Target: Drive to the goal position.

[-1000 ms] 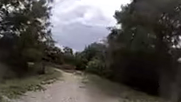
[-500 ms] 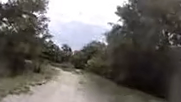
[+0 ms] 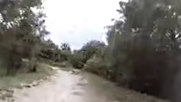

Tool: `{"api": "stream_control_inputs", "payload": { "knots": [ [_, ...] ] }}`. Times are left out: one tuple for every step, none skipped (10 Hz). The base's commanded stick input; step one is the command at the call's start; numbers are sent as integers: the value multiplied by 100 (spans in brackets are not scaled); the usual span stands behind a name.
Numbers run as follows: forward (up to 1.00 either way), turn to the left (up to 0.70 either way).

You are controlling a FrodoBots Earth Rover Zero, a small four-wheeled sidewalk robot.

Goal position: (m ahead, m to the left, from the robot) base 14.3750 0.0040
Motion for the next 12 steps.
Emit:
{"api": "stream_control_inputs", "payload": {
  "knots": [
    [85,34],
    [85,34],
    [85,29],
    [85,0],
    [85,0],
    [85,5],
    [85,34],
    [85,34],
    [85,21],
    [85,8],
    [85,0],
    [85,0]
  ]
}}
